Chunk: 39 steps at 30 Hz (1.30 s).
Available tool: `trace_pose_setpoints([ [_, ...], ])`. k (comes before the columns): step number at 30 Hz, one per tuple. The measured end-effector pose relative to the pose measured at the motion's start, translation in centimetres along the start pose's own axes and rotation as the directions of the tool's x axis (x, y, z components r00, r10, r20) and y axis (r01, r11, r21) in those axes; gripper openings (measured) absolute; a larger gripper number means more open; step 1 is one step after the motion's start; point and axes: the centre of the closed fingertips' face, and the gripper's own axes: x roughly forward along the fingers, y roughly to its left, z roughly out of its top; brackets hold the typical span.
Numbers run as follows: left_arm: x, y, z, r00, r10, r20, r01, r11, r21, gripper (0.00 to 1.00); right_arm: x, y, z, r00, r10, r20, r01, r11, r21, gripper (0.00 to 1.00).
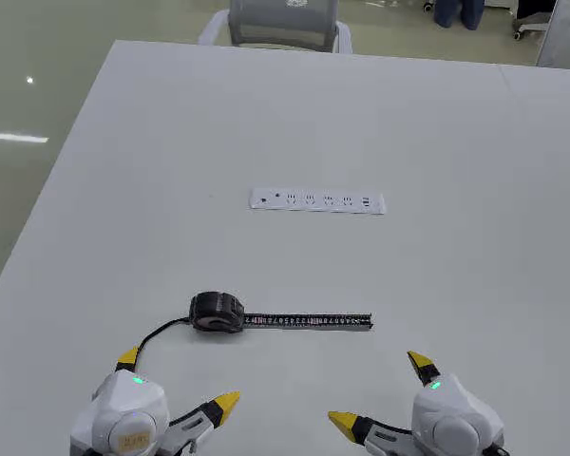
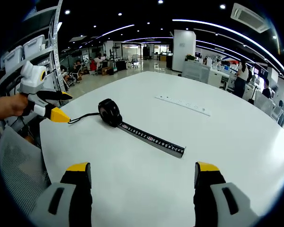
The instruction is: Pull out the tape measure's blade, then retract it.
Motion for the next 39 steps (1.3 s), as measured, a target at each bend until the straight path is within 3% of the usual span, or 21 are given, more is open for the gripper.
trace_pose_setpoints([
  [6, 0.9, 0.2, -0.1, 0.9992, 0.04, -0.007, -0.04, 0.999, 0.013, 0.95, 0.5, -0.5, -0.7, 0.9994, 0.031, -0.014, -0.031, 0.999, -0.039, 0.88],
  [13, 1.8, 0.0, 0.1, 0.9988, 0.047, -0.014, -0.047, 0.999, 0.012, 0.94, 1.1, -0.9, -0.8, 0.9963, 0.086, 0.004, -0.085, 0.994, -0.073, 0.8],
  [26, 4.4, 0.0, 0.1, 0.9967, 0.078, -0.02, -0.079, 0.997, -0.019, 0.91, 2.7, -3.1, -1.7, 0.9829, 0.182, -0.024, -0.184, 0.965, -0.188, 0.72],
  [33, 5.6, 0.5, -0.3, 0.9954, 0.092, -0.026, -0.093, 0.994, -0.056, 0.87, 4.0, -4.1, -2.4, 0.9672, 0.246, -0.064, -0.254, 0.927, -0.275, 0.66],
  [39, 6.2, 0.8, -0.1, 0.9922, 0.124, -0.014, -0.125, 0.989, -0.074, 0.86, 4.9, -4.6, -2.8, 0.9437, 0.318, -0.091, -0.33, 0.885, -0.329, 0.62],
])
